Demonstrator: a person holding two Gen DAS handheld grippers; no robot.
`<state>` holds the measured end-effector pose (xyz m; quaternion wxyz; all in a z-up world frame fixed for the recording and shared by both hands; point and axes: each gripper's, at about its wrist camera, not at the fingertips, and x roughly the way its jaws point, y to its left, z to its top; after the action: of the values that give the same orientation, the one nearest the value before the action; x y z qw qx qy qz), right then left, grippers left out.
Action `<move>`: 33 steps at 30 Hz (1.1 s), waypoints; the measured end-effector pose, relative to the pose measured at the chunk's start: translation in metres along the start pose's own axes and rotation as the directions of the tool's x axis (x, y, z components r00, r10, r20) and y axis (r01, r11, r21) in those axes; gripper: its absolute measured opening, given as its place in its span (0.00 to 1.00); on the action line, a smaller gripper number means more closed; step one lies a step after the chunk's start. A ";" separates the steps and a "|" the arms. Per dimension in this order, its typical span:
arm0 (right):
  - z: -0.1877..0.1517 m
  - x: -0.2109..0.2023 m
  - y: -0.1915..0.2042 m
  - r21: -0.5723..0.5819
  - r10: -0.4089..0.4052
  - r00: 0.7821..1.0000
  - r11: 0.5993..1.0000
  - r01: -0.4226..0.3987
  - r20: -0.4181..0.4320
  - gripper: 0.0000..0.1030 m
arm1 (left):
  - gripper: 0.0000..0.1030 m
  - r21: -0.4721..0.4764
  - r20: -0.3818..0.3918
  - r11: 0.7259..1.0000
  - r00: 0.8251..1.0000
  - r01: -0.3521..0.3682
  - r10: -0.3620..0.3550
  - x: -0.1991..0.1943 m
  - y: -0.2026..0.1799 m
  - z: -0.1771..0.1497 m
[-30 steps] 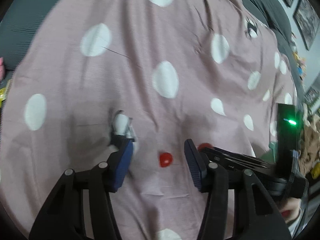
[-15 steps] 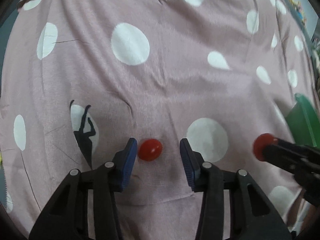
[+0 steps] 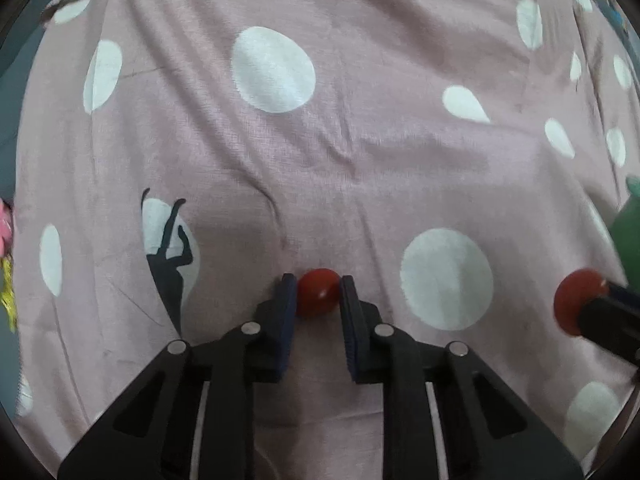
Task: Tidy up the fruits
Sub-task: 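Grasp the other red cherry tomato with the left gripper, then carry both cherry tomatoes over the green bowl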
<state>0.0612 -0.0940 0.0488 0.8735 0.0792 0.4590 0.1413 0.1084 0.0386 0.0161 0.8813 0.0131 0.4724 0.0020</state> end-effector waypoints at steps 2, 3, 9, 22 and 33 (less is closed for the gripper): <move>0.000 -0.001 0.000 -0.003 -0.002 1.000 1.000 0.002 0.002 0.26 | 0.18 -0.022 -0.002 1.000 1.000 0.017 -0.017 0.000 0.004 0.001; 0.001 -0.001 0.000 -0.003 -0.004 1.000 1.000 0.004 0.004 0.26 | 0.18 -0.024 -0.004 0.999 1.000 0.021 -0.022 -0.001 0.005 0.000; 0.001 -0.011 -0.002 0.000 -0.023 0.999 1.000 0.023 0.033 0.26 | 0.09 -0.015 0.059 0.996 0.995 0.087 -0.086 -0.033 0.002 -0.003; -0.006 -0.033 -0.023 0.060 -0.052 0.995 0.997 0.047 0.083 0.26 | 0.38 -0.036 0.075 0.985 0.983 0.171 -0.167 -0.052 0.014 -0.008; -0.005 -0.033 -0.025 0.066 -0.051 0.995 0.997 0.046 0.084 0.26 | 0.37 -0.027 -0.046 0.990 0.990 0.135 -0.136 -0.019 0.007 -0.007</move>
<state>0.0436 -0.1284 0.0650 0.8926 0.1022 0.4272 0.1016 0.0921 0.0456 0.0284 0.8680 -0.0296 0.4930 -0.0521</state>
